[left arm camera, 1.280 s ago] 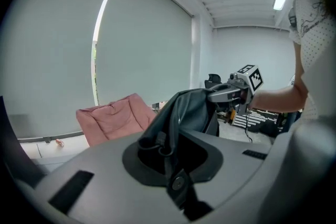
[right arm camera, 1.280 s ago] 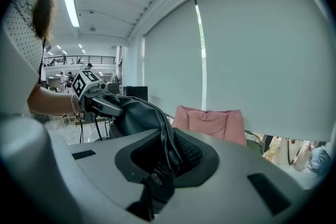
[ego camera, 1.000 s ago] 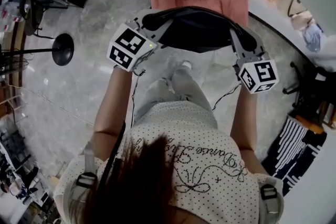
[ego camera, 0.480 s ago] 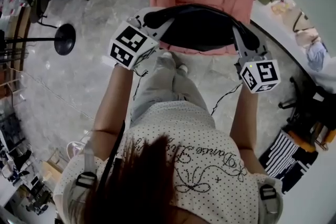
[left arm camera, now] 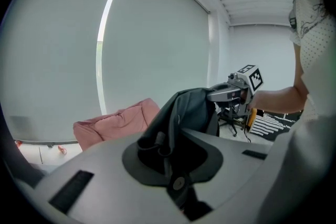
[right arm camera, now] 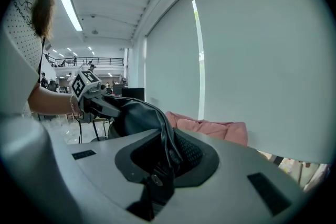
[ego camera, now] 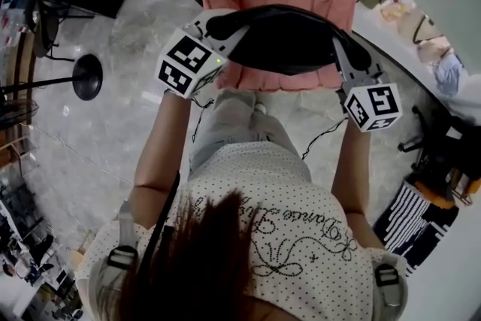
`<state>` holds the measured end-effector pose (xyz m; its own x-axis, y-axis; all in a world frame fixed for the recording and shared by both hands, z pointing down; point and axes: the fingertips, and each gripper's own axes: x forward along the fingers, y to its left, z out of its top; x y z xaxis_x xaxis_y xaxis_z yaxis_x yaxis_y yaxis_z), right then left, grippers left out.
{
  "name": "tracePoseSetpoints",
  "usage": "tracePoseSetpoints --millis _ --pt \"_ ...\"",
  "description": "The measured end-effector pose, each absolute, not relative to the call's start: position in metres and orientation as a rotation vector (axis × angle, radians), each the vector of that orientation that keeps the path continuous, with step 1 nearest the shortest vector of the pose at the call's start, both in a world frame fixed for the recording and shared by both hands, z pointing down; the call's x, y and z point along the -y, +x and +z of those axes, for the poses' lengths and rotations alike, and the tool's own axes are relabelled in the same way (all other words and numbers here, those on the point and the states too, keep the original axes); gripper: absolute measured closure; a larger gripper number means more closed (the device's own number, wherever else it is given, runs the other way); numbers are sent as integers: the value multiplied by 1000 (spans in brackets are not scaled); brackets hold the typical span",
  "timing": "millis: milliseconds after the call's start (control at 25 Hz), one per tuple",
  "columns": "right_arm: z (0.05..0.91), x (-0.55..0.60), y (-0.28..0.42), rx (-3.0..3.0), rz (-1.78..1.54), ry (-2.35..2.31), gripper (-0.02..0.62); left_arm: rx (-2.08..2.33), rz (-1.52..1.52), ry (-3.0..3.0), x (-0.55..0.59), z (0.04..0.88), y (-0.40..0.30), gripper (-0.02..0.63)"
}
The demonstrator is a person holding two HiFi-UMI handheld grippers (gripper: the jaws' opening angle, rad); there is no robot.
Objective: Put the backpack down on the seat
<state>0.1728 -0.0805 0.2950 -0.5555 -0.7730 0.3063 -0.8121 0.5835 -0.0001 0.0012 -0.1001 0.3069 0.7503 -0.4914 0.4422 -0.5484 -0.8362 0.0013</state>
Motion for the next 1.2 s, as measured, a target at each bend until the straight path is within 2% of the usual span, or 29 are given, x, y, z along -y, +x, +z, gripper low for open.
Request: tracePoseSetpoints --millis 440,640,1200 --pt "308 163 157 2458 269 1419 534 692 625 2820 197 324 -10 572" --pt "331 183 145 2422 337 1424 534 653 640 2789 221 347 -22 572" --pt "422 232 170 2394 516 1270 532 718 690 2612 253 439 1 571"
